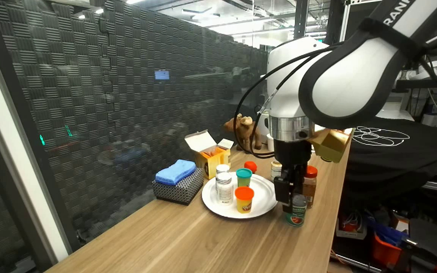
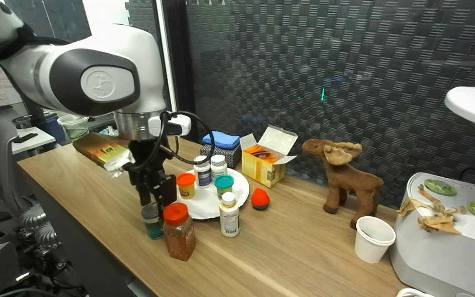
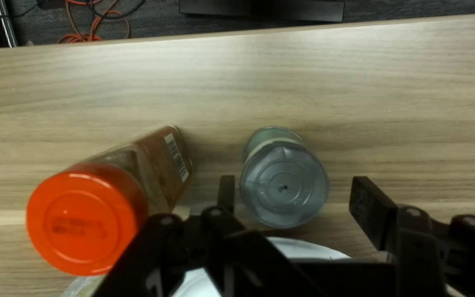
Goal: Put the bottles and orange plushie that are around the white plate on the white plate
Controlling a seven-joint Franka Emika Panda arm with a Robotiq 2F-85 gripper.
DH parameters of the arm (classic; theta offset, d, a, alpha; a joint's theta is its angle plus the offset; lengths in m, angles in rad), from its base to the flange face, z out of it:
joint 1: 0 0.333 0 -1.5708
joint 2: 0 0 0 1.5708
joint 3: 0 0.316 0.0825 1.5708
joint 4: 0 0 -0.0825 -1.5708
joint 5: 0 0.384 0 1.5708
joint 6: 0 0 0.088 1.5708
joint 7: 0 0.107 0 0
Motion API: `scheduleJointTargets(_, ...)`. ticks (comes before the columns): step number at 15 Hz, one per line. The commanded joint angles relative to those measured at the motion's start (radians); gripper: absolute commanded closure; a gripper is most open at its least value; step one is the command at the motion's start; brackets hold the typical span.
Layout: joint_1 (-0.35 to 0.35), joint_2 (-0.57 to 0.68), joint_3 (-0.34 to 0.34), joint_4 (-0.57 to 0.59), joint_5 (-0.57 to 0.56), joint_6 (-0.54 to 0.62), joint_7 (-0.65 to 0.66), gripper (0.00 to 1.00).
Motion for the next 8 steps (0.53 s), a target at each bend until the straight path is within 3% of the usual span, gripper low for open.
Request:
scheduleJointTargets(1, -0.001, -0.033, 0.014, -0.011, -0.037, -0.022, 0.036, 0.58)
scheduleJointTargets(3, 0.000, -0.031, 0.015, -0.012, -0.053, -0.021, 0.047, 0.73)
scheduleJointTargets(8, 0.006, -0.040, 0.026, -0.001, -0.072, -0.019, 0.085, 0.71)
